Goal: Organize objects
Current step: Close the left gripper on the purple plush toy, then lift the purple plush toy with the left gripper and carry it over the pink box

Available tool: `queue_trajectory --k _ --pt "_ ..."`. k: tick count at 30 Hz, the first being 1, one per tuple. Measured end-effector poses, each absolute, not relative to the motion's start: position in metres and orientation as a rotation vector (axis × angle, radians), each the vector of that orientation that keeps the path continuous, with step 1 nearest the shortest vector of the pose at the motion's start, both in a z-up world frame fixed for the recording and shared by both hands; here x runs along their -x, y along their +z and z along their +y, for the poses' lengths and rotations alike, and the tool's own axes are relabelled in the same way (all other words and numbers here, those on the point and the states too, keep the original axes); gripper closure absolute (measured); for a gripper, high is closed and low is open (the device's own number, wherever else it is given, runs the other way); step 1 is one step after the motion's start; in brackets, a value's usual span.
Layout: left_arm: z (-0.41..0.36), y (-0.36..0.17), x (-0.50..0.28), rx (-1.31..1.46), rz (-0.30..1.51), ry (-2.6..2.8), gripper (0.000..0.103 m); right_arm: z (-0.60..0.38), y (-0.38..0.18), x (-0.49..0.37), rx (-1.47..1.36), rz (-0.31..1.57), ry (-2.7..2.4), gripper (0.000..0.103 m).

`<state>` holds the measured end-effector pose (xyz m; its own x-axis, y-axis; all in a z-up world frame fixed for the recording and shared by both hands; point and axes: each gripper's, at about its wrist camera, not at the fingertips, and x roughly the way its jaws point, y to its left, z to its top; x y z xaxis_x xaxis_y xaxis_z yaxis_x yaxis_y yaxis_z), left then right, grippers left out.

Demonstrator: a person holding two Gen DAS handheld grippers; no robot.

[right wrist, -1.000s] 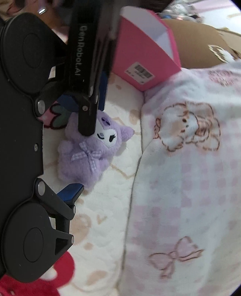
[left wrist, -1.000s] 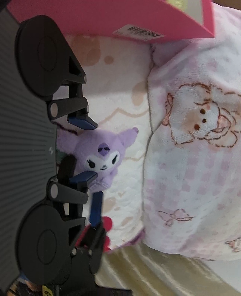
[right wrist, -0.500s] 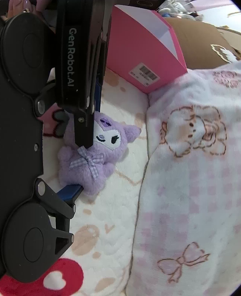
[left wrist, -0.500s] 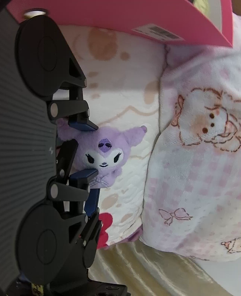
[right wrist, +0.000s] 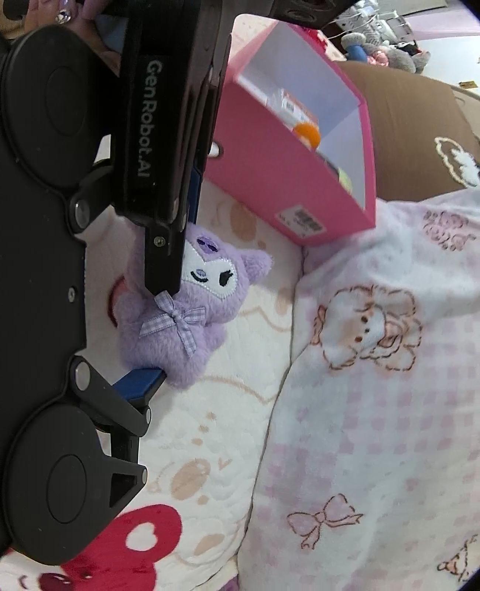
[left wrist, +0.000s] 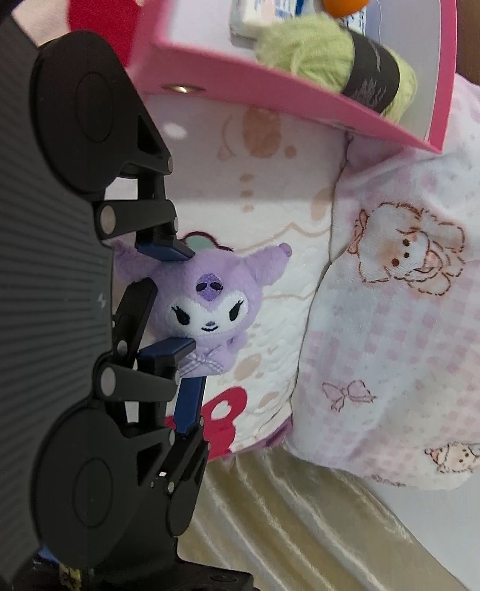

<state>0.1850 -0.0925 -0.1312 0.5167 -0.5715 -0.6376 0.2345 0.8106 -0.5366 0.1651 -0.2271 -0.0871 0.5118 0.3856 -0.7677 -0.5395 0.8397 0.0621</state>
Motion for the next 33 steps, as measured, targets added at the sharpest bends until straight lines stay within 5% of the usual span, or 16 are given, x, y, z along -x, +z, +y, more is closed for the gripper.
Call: queue_trajectory --k 33 --pt "-0.030 -0.045 -0.049 0.270 0.972 -0.393 0.061 -0.192 -0.031 -0.027 0.101 0.807 0.694 0.015"
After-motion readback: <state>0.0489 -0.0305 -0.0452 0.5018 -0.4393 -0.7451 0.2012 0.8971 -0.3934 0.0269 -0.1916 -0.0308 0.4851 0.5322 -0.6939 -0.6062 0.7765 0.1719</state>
